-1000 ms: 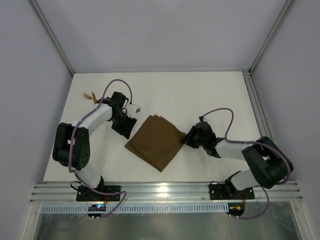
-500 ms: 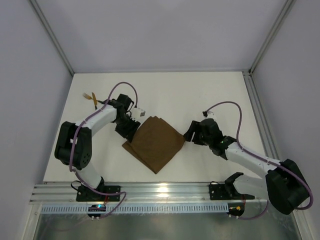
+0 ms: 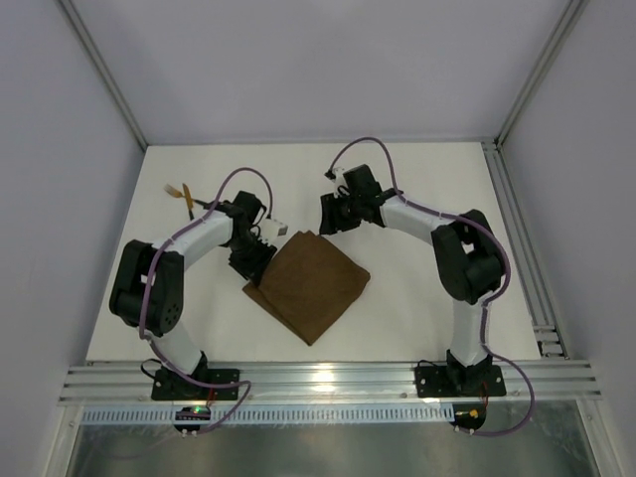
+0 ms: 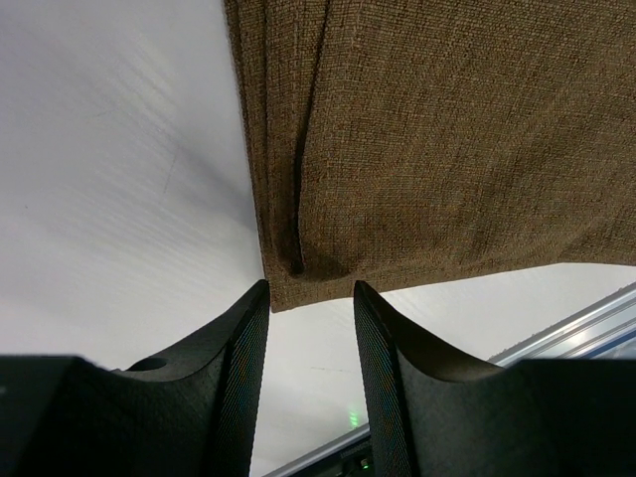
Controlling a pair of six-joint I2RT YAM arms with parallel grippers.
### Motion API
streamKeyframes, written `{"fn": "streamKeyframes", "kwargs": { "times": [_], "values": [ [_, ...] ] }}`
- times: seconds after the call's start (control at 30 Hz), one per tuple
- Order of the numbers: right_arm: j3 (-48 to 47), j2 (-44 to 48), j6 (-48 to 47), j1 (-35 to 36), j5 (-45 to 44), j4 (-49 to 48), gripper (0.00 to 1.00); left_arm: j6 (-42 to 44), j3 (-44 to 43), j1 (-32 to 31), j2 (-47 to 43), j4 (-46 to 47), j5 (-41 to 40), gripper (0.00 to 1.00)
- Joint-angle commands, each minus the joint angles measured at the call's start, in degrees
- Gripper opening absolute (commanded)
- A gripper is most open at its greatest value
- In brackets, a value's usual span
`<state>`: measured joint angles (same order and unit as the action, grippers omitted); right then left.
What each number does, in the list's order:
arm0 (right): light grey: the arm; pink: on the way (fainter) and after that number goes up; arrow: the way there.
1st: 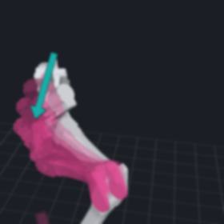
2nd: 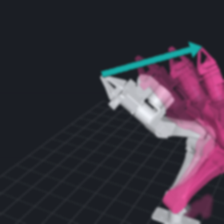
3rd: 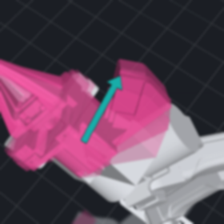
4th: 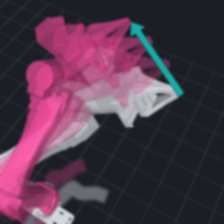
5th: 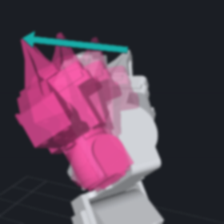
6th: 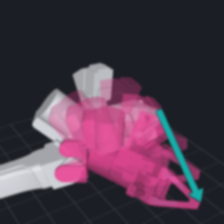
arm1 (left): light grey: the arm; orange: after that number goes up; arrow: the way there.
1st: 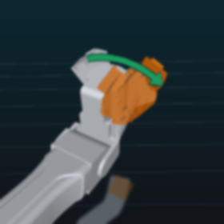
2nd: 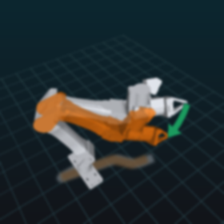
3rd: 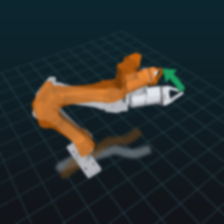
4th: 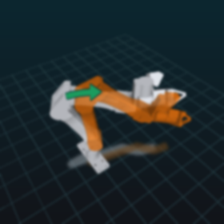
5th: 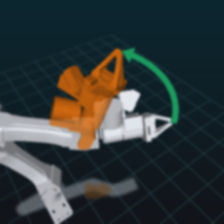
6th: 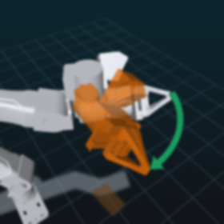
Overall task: Fold the napkin into a case and place the utensils inside
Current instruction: Smooth out the square-folded napkin at the center of the board.
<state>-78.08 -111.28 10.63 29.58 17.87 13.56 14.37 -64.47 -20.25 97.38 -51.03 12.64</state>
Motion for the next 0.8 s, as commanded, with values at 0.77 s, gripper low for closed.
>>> {"fn": "streamKeyframes", "kwargs": {
  "times": [0.77],
  "values": [
    [-6.64, -10.09, -0.61, 1.44, 1.03, 2.35, 0.25, -1.28, 0.39, -1.28, 1.49, 4.0, 1.95, 0.3]
  ]
}}
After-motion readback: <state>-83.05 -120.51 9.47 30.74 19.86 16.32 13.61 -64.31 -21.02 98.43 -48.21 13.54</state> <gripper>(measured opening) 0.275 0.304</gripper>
